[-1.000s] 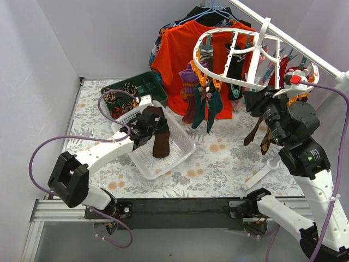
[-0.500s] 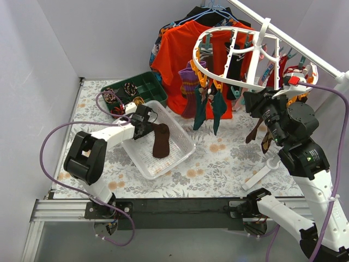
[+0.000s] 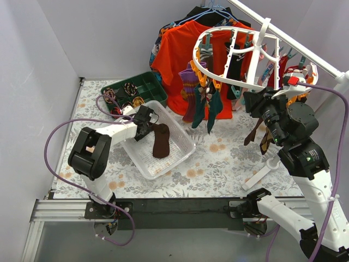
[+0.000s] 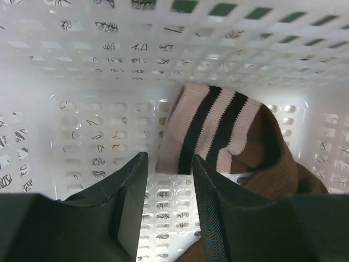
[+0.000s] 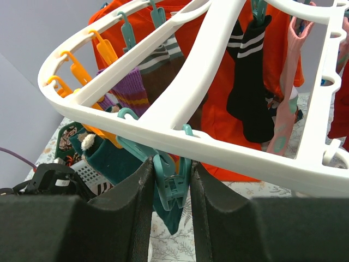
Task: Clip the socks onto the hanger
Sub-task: Pick up the sock from the bin, then clamp the sock onto the hanger.
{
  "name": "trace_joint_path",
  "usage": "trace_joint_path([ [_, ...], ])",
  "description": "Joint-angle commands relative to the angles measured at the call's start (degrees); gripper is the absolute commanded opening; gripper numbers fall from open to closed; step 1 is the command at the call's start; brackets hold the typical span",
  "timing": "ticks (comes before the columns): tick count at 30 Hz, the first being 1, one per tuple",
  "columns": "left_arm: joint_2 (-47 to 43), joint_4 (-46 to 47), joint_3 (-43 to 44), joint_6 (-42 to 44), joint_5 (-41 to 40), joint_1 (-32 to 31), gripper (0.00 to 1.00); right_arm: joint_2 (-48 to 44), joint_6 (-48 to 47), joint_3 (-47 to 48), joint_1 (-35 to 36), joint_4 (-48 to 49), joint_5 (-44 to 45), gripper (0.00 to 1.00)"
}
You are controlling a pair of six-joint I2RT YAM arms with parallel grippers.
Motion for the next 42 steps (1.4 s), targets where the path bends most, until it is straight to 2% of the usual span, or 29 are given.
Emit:
trace_joint_path([
  [1,2.2,-1.6,1.3,-2.3,-1.2,0.1,0.36,-0.8,-0.2,-0.4,0.1,1.6,0.0,0.01],
  [5,3.0,-1.9,1.9,-1.9,-1.1,0.1,0.27,-0.8,-0.2,-0.3,0.1,1.6,-0.1,0.01],
  [10,1.5,-2.6,3.6,1.9,-3.3,0.0,0.0,-0.8,-0.2,0.0,0.0,1.6,-0.1,0.01],
  [12,-0.8,-2.6,4.6,4.3,-5.7,-0.1,0.0,-0.8,-0.2,0.3,0.0,1.6,-0.3,0.01],
  [15,-5.0,-2.3,6.5,11.0,-10.0,-0.4,0.0,-0.9,-0.3,0.5,0.1,1.6,-0.3,0.01],
  [16,-6.0,-2.0,7.2,16.6,-11.0,-0.7,0.0,-1.0,-0.3,0.6,0.1,1.6,-0.2,0.01],
  [19,-11.3,3.6,7.3,27.8,-13.3,-2.8,0.0,-1.1,-0.3,0.9,0.0,1.7,-0.3,0.01],
  [20,-13.0,8.9,6.6,36.0,-13.9,-3.8,0.0,-1.1,-0.3,0.8,0.1,1.7,-0.3,0.01],
  [21,-16.6,12.5,4.3,40.7,-13.8,-5.7,0.0,-1.1,-0.3,0.8,0.1,1.8,-0.4,0.01],
  [22,-18.6,16.2,3.0,44.9,-12.4,-6.8,0.0,-1.1,-0.3,0.8,0.1,1.9,-0.5,0.01],
  [23,-20.4,23.6,1.5,54.2,-11.1,-7.9,0.0,-1.1,-0.3,0.8,0.1,2.0,-0.6,0.01],
  [26,-27.4,34.0,-1.9,64.3,-4.0,-12.2,0.0,-1.1,-0.4,1.0,0.0,2.2,-1.0,0.01],
  [27,-28.5,34.6,-1.7,68.0,-2.1,-13.8,0.0,-1.0,-0.4,1.1,0.1,2.3,-1.1,0.01],
  [37,-36.5,34.7,5.1,81.6,25.5,-21.2,0.0,-0.5,-1.0,2.4,0.1,2.4,-2.0,0.01],
  [42,-36.4,33.6,8.8,83.0,37.4,-24.7,0.0,-0.4,-1.4,2.5,0.1,2.4,-3.2,0.01],
])
